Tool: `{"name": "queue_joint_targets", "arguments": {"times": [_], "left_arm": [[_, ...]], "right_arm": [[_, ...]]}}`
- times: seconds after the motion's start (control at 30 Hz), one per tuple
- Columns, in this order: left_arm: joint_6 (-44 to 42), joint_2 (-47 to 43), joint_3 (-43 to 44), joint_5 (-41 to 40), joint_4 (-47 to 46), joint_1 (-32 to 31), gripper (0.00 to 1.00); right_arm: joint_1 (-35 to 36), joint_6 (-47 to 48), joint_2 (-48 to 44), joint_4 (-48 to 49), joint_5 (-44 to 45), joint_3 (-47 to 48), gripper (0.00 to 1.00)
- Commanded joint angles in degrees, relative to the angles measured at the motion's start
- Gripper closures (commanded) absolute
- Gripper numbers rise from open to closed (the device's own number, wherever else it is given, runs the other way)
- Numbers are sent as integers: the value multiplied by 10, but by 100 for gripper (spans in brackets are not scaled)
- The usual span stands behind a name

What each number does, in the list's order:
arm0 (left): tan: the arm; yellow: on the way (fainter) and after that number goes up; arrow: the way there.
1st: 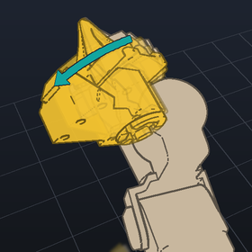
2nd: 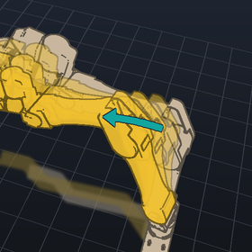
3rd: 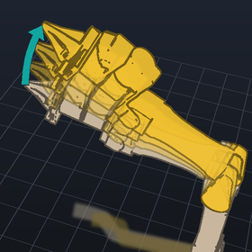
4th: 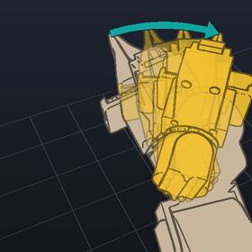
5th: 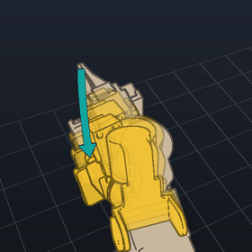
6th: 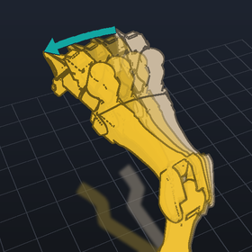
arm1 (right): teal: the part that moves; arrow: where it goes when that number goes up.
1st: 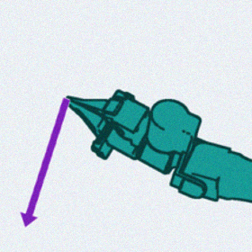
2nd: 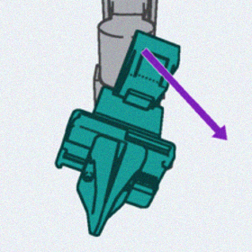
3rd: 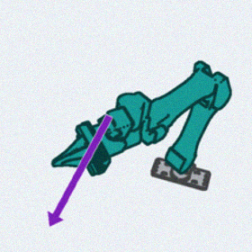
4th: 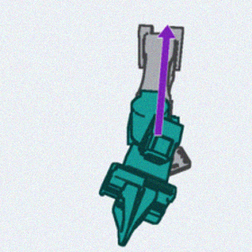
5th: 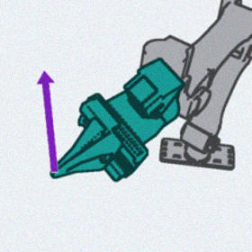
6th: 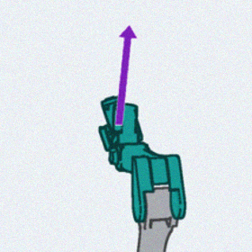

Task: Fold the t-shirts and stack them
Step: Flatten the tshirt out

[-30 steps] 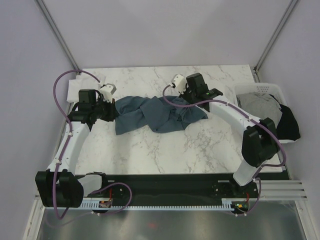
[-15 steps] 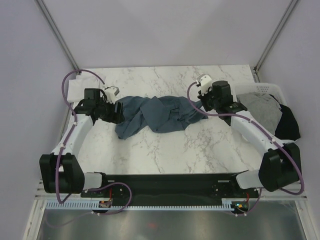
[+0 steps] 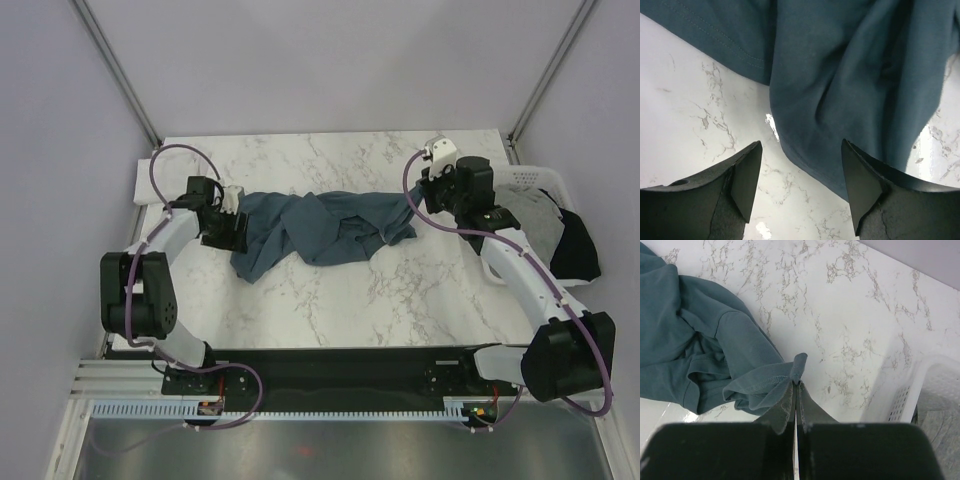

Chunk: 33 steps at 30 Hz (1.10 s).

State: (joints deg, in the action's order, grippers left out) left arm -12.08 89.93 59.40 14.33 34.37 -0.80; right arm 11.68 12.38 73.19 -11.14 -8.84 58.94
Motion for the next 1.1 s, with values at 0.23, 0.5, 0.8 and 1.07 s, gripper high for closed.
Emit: {"name": "queue_joint_targets", "arguments": {"times": [0.23, 0.5, 0.8, 1.07], "left_arm": [[-8, 101, 50, -4, -3, 6, 53], [-7, 83, 75, 35, 9, 7, 98], [-23, -117, 207, -24, 25, 7, 98], [-46, -236, 266, -40, 21, 7, 97]], "right_arm": [[-13, -10, -13, 23, -23, 0, 100], [-24, -10, -9, 29, 0, 15, 100], [-48, -41, -10, 25, 30, 128, 100], [-71, -85, -30, -21, -7, 236, 100]]}}
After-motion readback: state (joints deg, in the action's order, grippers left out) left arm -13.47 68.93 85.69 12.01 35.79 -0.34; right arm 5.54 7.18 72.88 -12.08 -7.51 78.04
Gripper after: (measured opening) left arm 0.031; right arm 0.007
